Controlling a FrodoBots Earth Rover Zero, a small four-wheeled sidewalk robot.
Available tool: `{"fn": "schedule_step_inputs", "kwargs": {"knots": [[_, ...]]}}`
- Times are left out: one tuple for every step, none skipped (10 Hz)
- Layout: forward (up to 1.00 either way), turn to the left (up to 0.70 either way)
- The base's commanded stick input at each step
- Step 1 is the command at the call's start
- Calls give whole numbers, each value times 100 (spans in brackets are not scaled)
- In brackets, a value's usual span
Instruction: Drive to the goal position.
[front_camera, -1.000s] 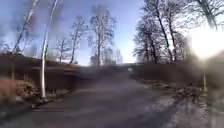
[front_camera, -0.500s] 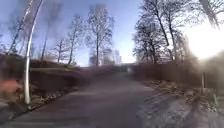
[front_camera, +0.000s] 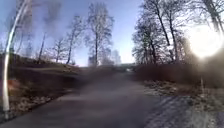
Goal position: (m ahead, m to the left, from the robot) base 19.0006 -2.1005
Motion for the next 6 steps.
{"fn": "schedule_step_inputs", "kwargs": {"knots": [[100, 0], [100, 0], [100, 0], [100, 0], [100, 0], [100, 0]]}}
